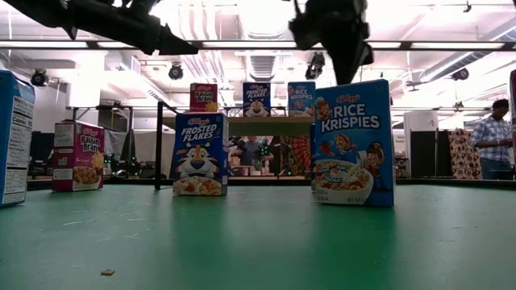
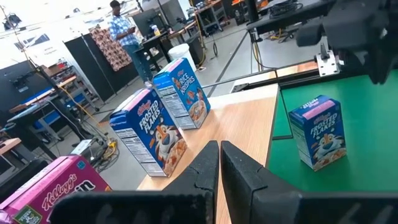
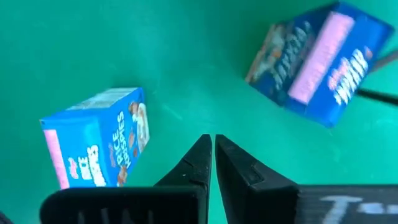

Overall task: Stack cereal on shelf
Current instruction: Put the right blue cereal box on the shelf aligned with the other blue cereal box

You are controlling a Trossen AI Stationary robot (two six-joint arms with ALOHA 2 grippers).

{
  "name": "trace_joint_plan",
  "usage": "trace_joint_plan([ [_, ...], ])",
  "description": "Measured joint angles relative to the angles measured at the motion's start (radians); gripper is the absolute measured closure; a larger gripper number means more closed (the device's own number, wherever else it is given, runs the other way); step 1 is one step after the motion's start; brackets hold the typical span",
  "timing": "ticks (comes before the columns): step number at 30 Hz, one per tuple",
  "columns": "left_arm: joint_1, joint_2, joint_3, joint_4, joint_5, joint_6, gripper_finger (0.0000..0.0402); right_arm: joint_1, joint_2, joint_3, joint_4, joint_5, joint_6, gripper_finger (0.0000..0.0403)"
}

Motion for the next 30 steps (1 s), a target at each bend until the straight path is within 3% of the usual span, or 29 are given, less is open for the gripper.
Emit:
trace_joint_plan([
  [5, 0.0, 0.0, 0.0, 0.0, 0.0, 0.0, 0.0401, 0.001, -0.123, -0.11, 0.122, 0.036, 0.032, 0.039],
  [10, 0.0, 0.001, 0.0, 0.003, 0.0, 0.0, 0.0401, 0.001, -0.237, -0.238, 0.299, 0.17, 0.108, 0.039],
  [15, 0.0, 0.002, 0.0, 0.004, 0.0, 0.0, 0.0401, -0.005, -0.292, -0.313, 0.331, 0.242, 0.226, 0.0382],
  [19, 0.0, 0.004, 0.0, 0.002, 0.0, 0.0, 0.0401, -0.004, -0.297, -0.352, 0.332, 0.26, 0.272, 0.0343],
  [30, 0.0, 0.006, 0.0, 0.002, 0.0, 0.0, 0.0401, -0.018, -0.258, -0.37, 0.339, 0.347, 0.287, 0.0185],
])
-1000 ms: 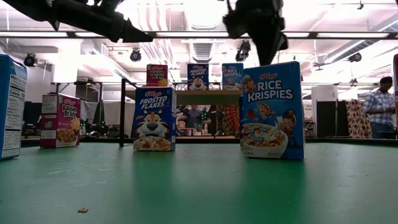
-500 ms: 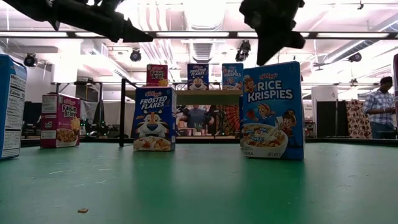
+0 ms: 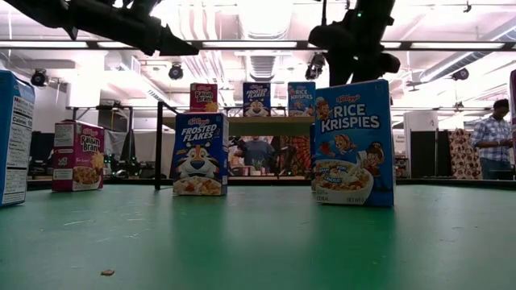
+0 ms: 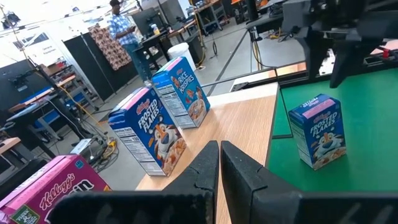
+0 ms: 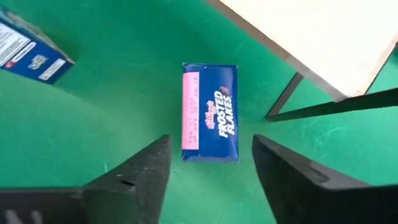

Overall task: Stack cereal on shelf
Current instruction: Put the right blue cereal box on the shelf aligned with the other blue cereal box

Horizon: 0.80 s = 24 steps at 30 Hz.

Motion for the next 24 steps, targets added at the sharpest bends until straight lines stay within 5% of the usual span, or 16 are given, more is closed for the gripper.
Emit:
trace_joint_plan([
  [11, 0.0, 0.0, 0.0, 0.0, 0.0, 0.0, 0.0401, -0.005, 0.086, -0.003, 0.032, 0.002, -0.016, 0.0129],
  [24, 0.0, 0.0, 0.0, 0.0, 0.0, 0.0, 0.0401, -0.026, 0.155, -0.001, 0.031, 0.008, -0.026, 0.0162],
])
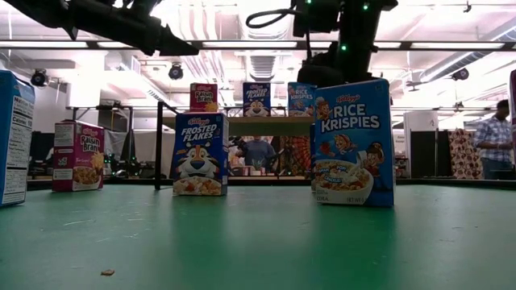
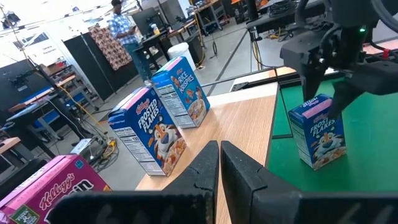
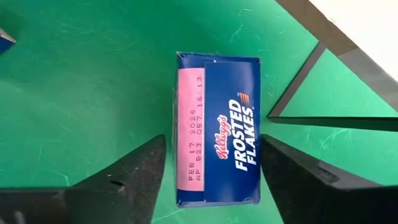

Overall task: Stack cereal on shelf
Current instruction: Put the right blue cereal box on the shelf aligned with the other blue cereal box

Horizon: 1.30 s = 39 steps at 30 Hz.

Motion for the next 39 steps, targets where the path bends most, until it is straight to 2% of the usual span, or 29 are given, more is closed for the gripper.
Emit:
trace_joint_plan([
  [8, 0.0, 0.0, 0.0, 0.0, 0.0, 0.0, 0.0401, 0.0, -0.006, 0.0, 0.0, -0.011, 0.0, 0.0214],
  [26, 0.0, 0.0, 0.0, 0.0, 0.0, 0.0, 0.0401, 0.0, -0.006, 0.0, 0.015, -0.017, -0.006, 0.0249],
  [34, 0.0, 0.0, 0.0, 0.0, 0.0, 0.0, 0.0401, 0.0, -0.03, 0.102, 0.009, -0.2, -0.087, 0.0249],
  [39, 0.0, 0.0, 0.0, 0.0, 0.0, 0.0, 0.0401, 0.0, -0.034, 0.236, 0.014, -0.217, -0.221, 0.025],
])
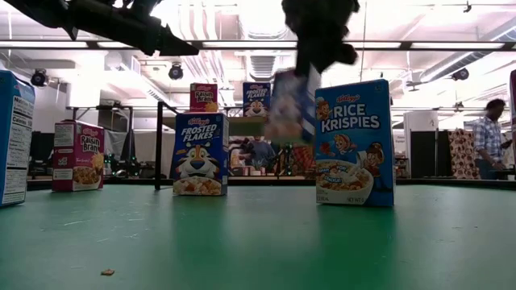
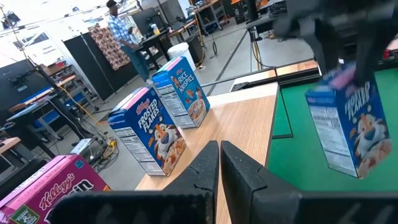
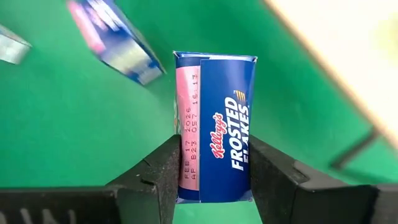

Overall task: Stack cereal on shelf
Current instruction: Put the right blue cereal box on the shelf aligned with the other blue cereal box

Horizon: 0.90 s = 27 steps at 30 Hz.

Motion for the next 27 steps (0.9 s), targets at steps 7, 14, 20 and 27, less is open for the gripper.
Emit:
trace_joint_plan([
  [7, 0.0, 0.0, 0.0, 0.001, 0.0, 0.0, 0.0401, -0.009, 0.004, 0.17, 0.032, 0.098, -0.186, 0.0252],
  [14, 0.0, 0.0, 0.0, 0.002, 0.0, 0.0, 0.0401, -0.055, 0.005, 0.265, 0.063, 0.182, -0.324, 0.0252],
  [20, 0.0, 0.0, 0.0, 0.007, 0.0, 0.0, 0.0401, -0.14, 0.014, 0.27, 0.082, 0.181, -0.385, 0.0252],
  [27, 0.0, 0.0, 0.0, 0.008, 0.0, 0.0, 0.0401, -0.211, 0.053, 0.27, 0.082, 0.173, -0.463, 0.0252],
])
